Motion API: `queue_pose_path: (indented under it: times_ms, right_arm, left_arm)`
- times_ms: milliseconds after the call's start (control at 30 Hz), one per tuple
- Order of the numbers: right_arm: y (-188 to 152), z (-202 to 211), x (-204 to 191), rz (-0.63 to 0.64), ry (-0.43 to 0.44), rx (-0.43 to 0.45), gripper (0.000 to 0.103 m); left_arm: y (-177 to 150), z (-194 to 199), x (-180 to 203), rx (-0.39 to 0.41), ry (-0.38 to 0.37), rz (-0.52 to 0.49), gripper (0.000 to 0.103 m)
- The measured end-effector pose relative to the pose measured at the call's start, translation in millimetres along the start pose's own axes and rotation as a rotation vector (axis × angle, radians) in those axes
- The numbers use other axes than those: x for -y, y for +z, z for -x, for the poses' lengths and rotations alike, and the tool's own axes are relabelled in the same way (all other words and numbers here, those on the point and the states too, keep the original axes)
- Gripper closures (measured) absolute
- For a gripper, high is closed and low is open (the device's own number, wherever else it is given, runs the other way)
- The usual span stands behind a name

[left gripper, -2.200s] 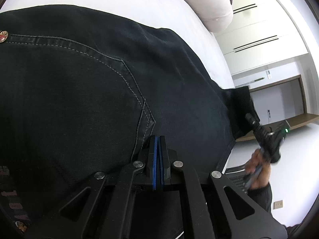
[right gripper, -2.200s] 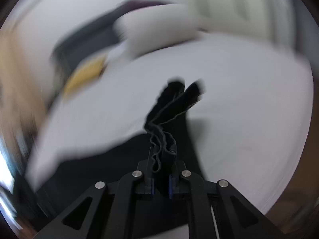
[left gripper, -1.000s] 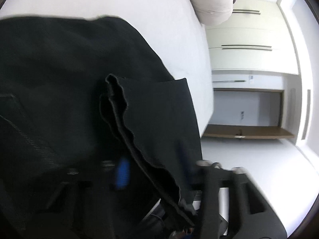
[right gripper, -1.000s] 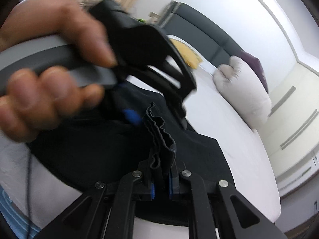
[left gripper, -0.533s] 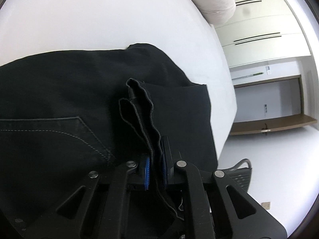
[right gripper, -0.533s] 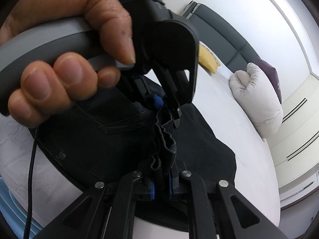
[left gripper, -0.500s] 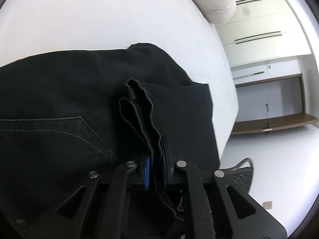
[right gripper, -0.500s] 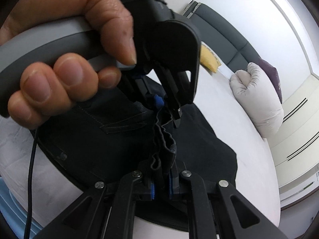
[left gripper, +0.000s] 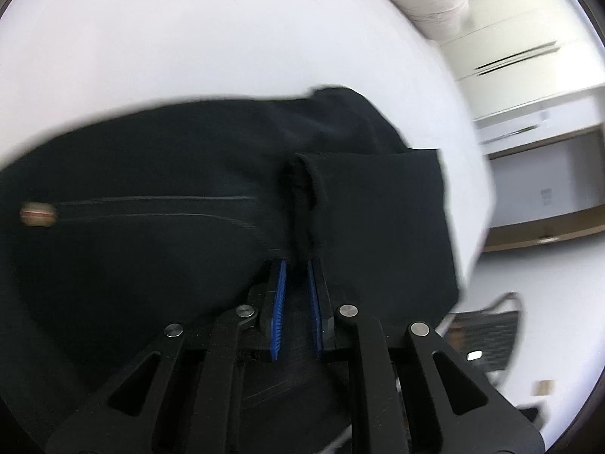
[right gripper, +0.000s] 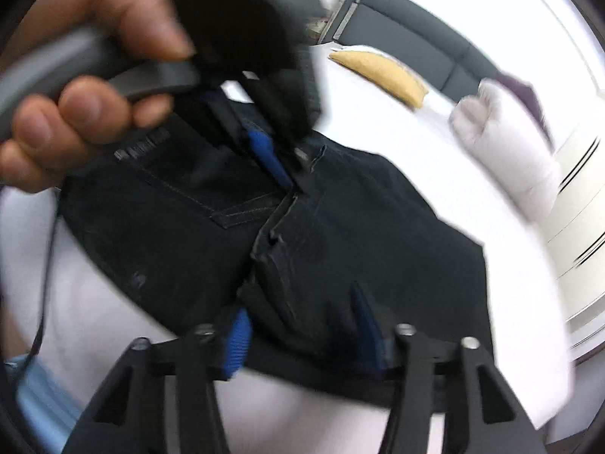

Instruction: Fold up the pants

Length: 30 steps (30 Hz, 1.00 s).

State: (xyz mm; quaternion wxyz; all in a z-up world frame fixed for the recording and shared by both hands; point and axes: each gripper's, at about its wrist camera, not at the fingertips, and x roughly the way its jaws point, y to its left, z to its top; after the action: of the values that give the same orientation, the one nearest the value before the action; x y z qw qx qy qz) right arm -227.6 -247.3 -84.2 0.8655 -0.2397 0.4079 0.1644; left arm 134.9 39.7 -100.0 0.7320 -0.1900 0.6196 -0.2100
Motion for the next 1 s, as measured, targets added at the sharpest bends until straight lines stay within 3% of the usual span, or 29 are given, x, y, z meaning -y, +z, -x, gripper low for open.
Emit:
queue_pose_path:
  times_ms: [133, 200, 300, 367, 467, 533, 767, 800, 833, 1000]
  right_arm:
    - [-16, 27, 50, -0.222, 0.240, -0.012, 0.049]
    - [-19, 29, 93, -0.384, 0.375, -0.008, 0.069]
    - [-30, 24, 150, -0.609, 0.510, 0.014, 0.093]
    - [-34, 12, 190, -0.711, 0.602, 0.042, 0.093]
    - [-31, -25, 237, -0.800, 0.727, -0.002, 0.093]
    - [-26, -54, 252, -0.841, 0.835, -0.041, 0.093]
    - [-9, -147, 289, -0.930, 0.879, -0.147, 0.093]
    - [-12, -158, 288, -0.941, 0.868, -0.181, 0.102]
    - [-20, -167, 286, -0.958, 0.860, -0.227, 0.103]
    - [-53, -154, 279, -0.990, 0.918, -0.220, 0.103]
  left_arm:
    - [-7, 19, 26, 0.057, 0.066, -0.079, 0.092]
    - [-13, 18, 54, 0.076, 0.047, -0.159, 0.092]
    - [-22, 2, 88, 0.081, 0.015, -0.265, 0.092]
    - [-28, -16, 99, 0.049, 0.030, -0.309, 0.092]
    - [-42, -49, 95, -0.016, 0.068, -0.305, 0.092]
    - [-48, -48, 90, 0.023, 0.045, -0.308, 0.092]
    - [-57, -46, 81, 0.044, 0.038, -0.305, 0.092]
    - [-58, -46, 81, 0.045, 0.036, -0.303, 0.092]
    - [-59, -44, 72, 0.046, 0.032, -0.303, 0.092]
    - [-60, -37, 55, 0.049, -0.003, -0.280, 0.092]
